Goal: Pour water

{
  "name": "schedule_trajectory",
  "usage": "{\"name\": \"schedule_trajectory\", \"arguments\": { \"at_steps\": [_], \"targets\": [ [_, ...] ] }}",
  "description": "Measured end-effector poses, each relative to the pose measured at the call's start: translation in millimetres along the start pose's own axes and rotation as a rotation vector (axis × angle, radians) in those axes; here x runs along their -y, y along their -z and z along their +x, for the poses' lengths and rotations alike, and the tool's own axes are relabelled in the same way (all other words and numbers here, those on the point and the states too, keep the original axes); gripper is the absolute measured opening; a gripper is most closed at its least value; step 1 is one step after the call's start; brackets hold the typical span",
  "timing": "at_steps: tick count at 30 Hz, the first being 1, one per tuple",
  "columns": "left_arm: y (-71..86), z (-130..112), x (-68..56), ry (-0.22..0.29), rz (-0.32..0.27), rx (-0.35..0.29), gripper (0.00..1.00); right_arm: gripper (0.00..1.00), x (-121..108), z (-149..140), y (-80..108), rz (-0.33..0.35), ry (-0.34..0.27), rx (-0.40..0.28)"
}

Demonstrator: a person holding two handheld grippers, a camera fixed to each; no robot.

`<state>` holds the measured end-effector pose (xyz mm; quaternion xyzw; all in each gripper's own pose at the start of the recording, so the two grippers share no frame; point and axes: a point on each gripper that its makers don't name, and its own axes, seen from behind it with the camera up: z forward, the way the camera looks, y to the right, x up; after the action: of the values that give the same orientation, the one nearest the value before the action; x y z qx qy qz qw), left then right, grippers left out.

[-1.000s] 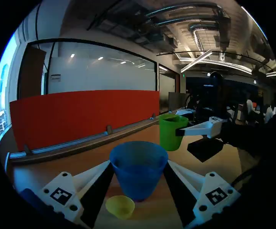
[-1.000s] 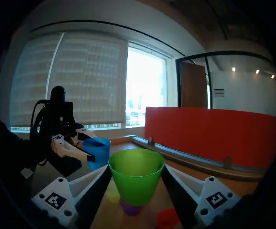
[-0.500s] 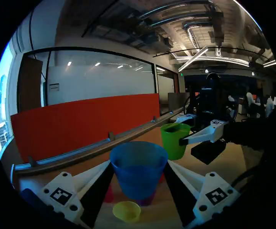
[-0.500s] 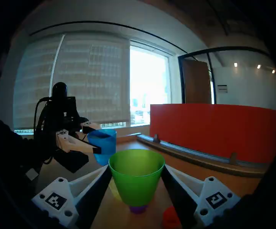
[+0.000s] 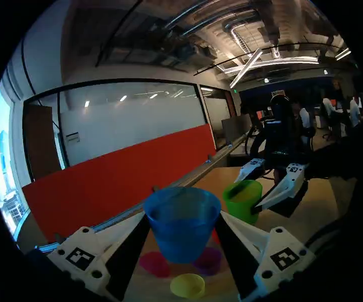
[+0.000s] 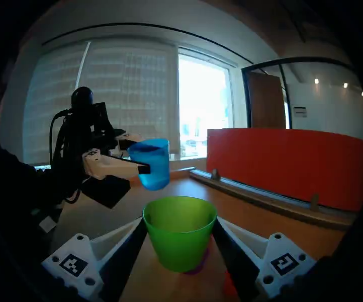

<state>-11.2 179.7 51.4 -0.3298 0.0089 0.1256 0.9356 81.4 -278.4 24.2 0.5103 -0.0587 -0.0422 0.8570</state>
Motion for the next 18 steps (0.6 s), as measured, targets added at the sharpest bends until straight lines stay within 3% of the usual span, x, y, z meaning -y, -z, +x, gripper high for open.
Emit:
{"name": "schedule_trajectory", "arguments": {
  "at_steps": [18],
  "targets": [
    [-2.5, 17.8, -4.7, -0.209, 0.012, -0.006, 0.85, 0.91, 31.6, -19.7, -11.6, 0.083, -0.003, 0.026]
  ]
}}
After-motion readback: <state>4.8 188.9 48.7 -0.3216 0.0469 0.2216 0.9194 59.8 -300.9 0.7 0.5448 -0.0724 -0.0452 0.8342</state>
